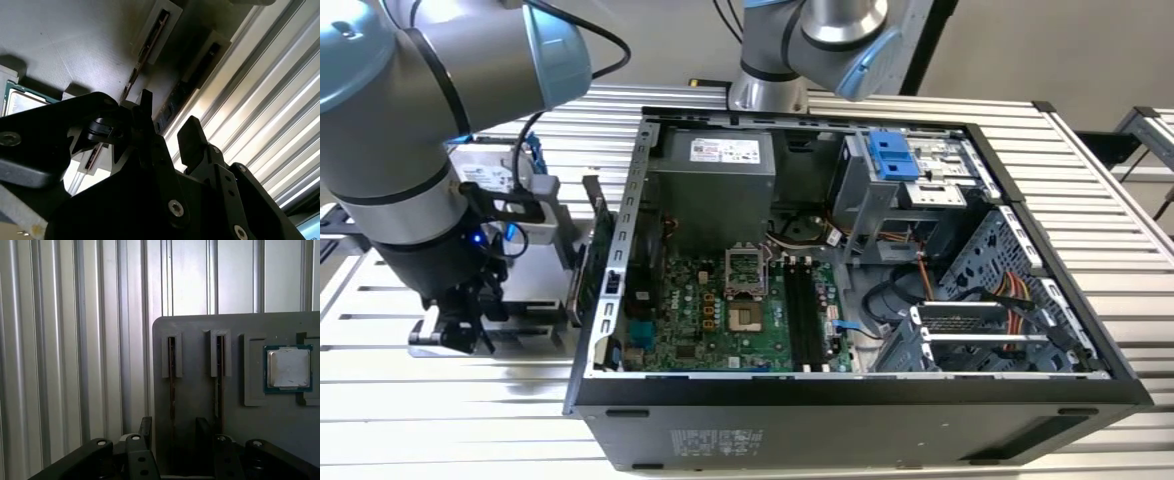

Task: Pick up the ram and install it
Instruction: 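Pick up the ram and move it above insertion slot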

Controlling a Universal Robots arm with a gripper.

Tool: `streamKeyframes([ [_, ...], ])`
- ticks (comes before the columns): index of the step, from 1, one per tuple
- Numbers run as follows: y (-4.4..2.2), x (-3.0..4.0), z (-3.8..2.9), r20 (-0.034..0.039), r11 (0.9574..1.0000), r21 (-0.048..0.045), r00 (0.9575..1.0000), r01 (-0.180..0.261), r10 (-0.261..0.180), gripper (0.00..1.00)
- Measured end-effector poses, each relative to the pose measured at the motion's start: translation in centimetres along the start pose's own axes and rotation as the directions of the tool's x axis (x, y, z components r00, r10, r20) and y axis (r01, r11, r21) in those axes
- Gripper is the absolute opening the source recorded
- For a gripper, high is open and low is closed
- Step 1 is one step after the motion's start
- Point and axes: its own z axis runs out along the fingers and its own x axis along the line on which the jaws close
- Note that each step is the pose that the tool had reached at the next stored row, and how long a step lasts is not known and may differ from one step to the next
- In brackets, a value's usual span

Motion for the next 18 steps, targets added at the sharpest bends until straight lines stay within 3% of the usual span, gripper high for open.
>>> streamKeyframes([
  [3,0.00,-0.01,0.01,0.0058,1.0000,-0.0003,1.0000,-0.001,0.001,1.00],
  [9,0.00,-0.01,0.01,0.0064,1.0000,-0.0004,1.0000,-0.001,0.001,1.00],
  [10,0.00,-0.01,0.01,0.0065,1.0000,-0.0003,1.0000,-0.001,0.001,0.00],
  [18,0.00,-0.01,0.01,0.0075,1.0000,-0.0004,1.0000,-0.001,0.001,0.00],
])
